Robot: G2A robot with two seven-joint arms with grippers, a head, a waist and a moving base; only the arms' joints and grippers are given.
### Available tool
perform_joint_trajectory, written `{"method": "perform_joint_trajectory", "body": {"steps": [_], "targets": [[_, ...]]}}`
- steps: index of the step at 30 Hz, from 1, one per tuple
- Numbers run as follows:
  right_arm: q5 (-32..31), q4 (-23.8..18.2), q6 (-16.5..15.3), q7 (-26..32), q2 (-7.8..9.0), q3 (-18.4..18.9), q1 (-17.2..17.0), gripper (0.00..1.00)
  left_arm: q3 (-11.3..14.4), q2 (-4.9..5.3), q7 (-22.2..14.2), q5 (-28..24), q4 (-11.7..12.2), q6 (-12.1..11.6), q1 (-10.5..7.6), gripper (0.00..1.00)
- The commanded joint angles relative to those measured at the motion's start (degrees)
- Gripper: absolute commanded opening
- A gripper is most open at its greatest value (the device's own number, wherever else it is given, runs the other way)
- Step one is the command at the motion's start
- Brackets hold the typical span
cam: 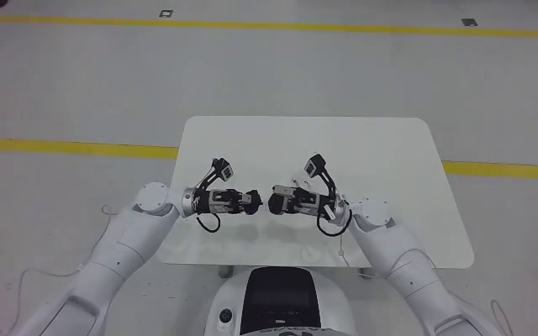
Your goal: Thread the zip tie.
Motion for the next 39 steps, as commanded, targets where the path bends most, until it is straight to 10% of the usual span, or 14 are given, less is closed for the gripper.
{"method": "perform_joint_trajectory", "body": {"steps": [1, 14, 24, 39], "targets": [[-0.1, -0.4, -0.2, -0.6, 0.12, 0.4, -0.4, 1.0, -0.2, 0.05, 0.1, 0.3, -0.1, 0.0, 0.14, 0.0], [-0.1, -0.5, -0.4, -1.0, 0.15, 0.6, -0.5, 1.0, -1.3, 0.1, 3.5, 2.6, -1.0, 0.0, 0.46, 0.0], [-0.1, -0.5, -0.4, -1.0, 0.15, 0.6, -0.5, 1.0, -9.9, -0.53, -5.8, 1.7, 1.3, 0.0, 3.06, 0.0], [-0.1, -0.5, -0.4, -1.0, 0.15, 0.6, -0.5, 1.0, -15.0, -1.56, -5.8, 4.2, 0.1, 0.0, 5.79, 0.0]]}}
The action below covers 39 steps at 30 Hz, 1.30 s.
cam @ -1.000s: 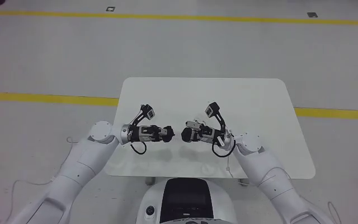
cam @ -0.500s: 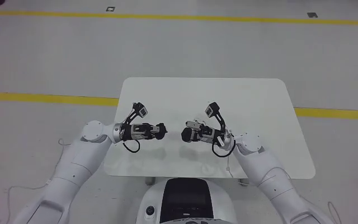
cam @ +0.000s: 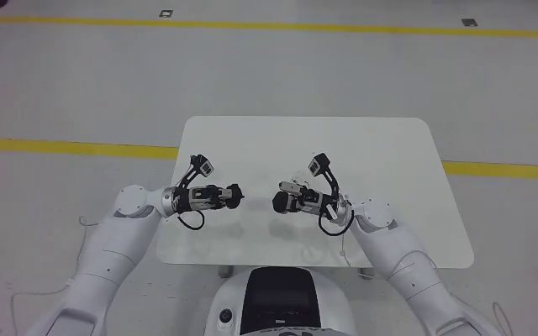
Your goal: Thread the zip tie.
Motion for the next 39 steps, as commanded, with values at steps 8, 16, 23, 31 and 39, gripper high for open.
{"method": "perform_joint_trajectory", "body": {"steps": [8, 16, 23, 31, 39], "targets": [[0.0, 0.0, 0.0, 0.0, 0.0, 0.0, 0.0, 1.0, -1.6, -0.33, 1.6, -1.5, -3.4, 0.0, 0.69, 0.0], [0.0, 0.0, 0.0, 0.0, 0.0, 0.0, 0.0, 1.0, -3.9, -1.66, 1.2, -1.3, -3.4, 0.0, 0.94, 0.0], [0.0, 0.0, 0.0, 0.0, 0.0, 0.0, 0.0, 1.0, -3.9, -1.66, 1.2, -1.3, -3.4, 0.0, 0.94, 0.0], [-24.0, -10.7, 12.9, -13.6, 1.08, -1.1, -1.4, 1.0, -3.9, -1.66, 1.2, -1.3, -3.4, 0.0, 0.94, 0.0], [-44.7, -18.9, 31.7, -20.3, 1.42, -5.3, -1.0, 1.0, -3.9, -1.66, 1.2, -1.3, -3.4, 0.0, 0.94, 0.0]]}}
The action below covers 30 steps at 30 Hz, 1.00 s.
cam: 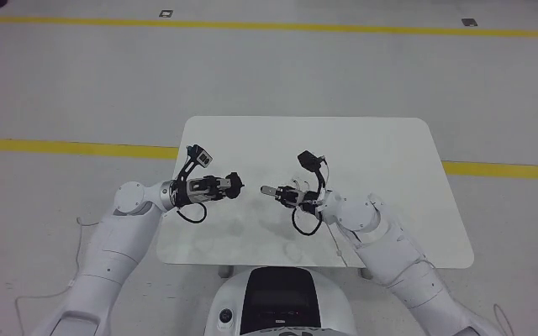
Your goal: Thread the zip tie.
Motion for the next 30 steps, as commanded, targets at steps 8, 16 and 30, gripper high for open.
{"method": "perform_joint_trajectory", "body": {"steps": [8, 16, 30], "targets": [[-2.0, -0.5, 1.2, -1.1, -0.04, -0.4, 0.0, 1.0, 0.0, 0.0, 0.0, 0.0, 0.0, 0.0, 0.0, 0.0], [-14.2, 0.7, 7.7, -2.5, -0.96, -4.7, 3.9, 1.0, 0.0, 0.0, 0.0, 0.0, 0.0, 0.0, 0.0, 0.0], [-33.2, 11.6, 7.7, 13.7, -7.38, -6.1, 14.0, 1.0, 0.0, 0.0, 0.0, 0.0, 0.0, 0.0, 0.0, 0.0]]}}
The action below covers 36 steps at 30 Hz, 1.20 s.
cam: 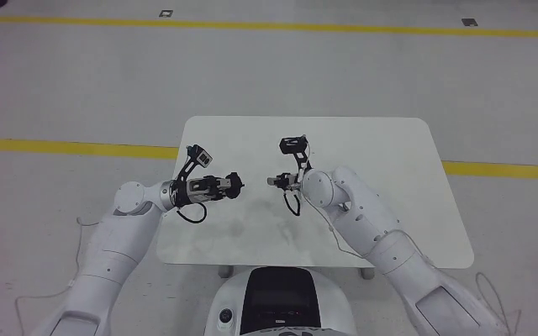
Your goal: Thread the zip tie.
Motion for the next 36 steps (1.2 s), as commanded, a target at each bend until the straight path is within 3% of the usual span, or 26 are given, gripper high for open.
{"method": "perform_joint_trajectory", "body": {"steps": [1, 7, 10, 13, 18, 22, 32, 36], "targets": [[0.5, -0.1, 0.0, -0.1, 0.06, 0.0, -0.1, 1.0, 0.0, 0.0, 0.0, 0.0, 0.0, 0.0, 0.0, 0.0], [0.4, 0.0, 0.0, -0.4, 0.07, 0.0, -0.2, 1.0, 0.0, 0.0, 0.0, 0.0, 0.0, 0.0, 0.0, 0.0], [-3.5, 0.7, 0.0, 0.1, -0.07, 0.0, 0.0, 1.0, 0.0, 0.0, 0.0, 0.0, 0.0, 0.0, 0.0, 0.0], [-8.1, 2.0, 0.0, 4.6, -0.86, 0.1, 1.9, 1.0, 0.0, 0.0, 0.0, 0.0, 0.0, 0.0, 0.0, 0.0], [-16.5, 4.7, 0.0, 13.9, -3.58, -0.4, 4.5, 1.0, 0.0, 0.0, 0.0, 0.0, 0.0, 0.0, 0.0, 0.0], [-25.5, 8.5, 0.0, 20.8, -6.83, -1.4, 6.2, 1.0, 0.0, 0.0, 0.0, 0.0, 0.0, 0.0, 0.0, 0.0], [-25.8, 9.3, -0.7, 19.7, -7.0, -1.1, 5.5, 1.0, 0.0, 0.0, 0.0, 0.0, 0.0, 0.0, 0.0, 0.0], [-26.5, 10.7, -1.2, 21.9, -7.44, -2.0, 6.3, 1.0, 0.0, 0.0, 0.0, 0.0, 0.0, 0.0, 0.0, 0.0]]}}
